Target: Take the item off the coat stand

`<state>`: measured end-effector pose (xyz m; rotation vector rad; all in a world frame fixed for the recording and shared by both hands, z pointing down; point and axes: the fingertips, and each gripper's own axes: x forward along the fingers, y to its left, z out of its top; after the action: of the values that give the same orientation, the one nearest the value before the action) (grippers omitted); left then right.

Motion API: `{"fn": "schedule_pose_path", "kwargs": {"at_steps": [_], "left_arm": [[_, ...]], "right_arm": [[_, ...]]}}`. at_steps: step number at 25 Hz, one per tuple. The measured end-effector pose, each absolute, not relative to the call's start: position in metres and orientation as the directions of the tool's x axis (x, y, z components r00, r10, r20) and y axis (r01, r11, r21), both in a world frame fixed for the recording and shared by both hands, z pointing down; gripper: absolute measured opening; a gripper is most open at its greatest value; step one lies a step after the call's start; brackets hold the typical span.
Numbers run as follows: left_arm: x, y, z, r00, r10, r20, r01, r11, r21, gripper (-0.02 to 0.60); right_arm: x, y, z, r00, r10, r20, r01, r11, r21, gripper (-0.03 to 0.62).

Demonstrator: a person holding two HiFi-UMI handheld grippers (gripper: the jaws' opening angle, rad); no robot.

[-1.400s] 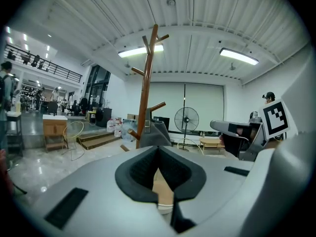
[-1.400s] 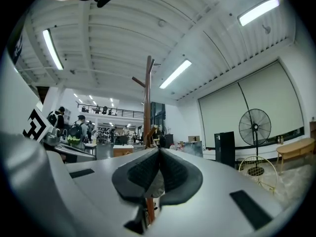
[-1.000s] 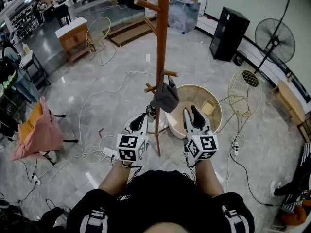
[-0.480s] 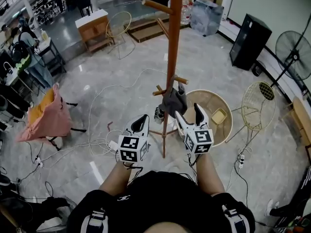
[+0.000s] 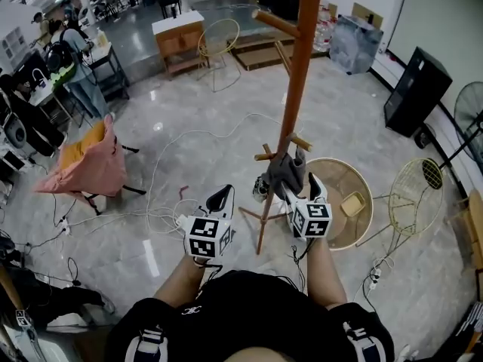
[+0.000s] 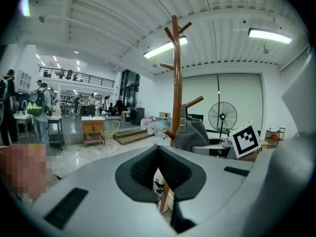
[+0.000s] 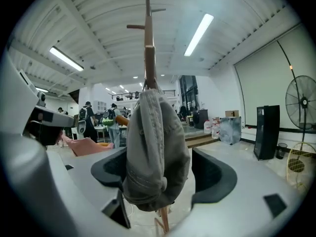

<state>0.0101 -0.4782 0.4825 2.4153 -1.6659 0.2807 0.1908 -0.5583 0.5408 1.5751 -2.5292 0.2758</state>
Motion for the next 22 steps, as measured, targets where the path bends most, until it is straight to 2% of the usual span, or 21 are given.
{"fn": "schedule_pose_path", "kwargs": {"at_steps": [5,6,9,12,22], "left_arm": [[-0.002,-0.472,0.485,0.302,-0.912,0.278,-0.953,-0.3,0.054,0.012],[-0.003,-0.471,0.485,0.297,-0.913,0.28,-0.954,-0.294,0.054,0.012],[-0.004,-0.467,0.484,0.29,-0.915,0.281,-0.957,-0.287,0.053,0.012],[-0.003,-0.465,0.487,0.293,-0.913,0.283,-0.955,-0.291,0.052,0.012],[0.01,-0.463,0.483,0.339,-0.902,0.268,-0.94,-0.338,0.051,0.012]], "right_arm": [[0.187,-0.569,0.566,-0.475,-0.832,0.286,-0.88,0.454,-0.14,0.388],[0.186,-0.569,0.567,-0.482,-0.826,0.293,-0.876,0.457,-0.154,0.362],[0.181,-0.567,0.568,-0.504,-0.806,0.31,-0.864,0.476,-0.167,0.183],[0.175,-0.56,0.567,-0.503,-0.805,0.314,-0.861,0.497,-0.105,0.077],[0.186,-0.544,0.516,-0.455,-0.873,0.174,-0.89,0.453,-0.052,0.054]]}}
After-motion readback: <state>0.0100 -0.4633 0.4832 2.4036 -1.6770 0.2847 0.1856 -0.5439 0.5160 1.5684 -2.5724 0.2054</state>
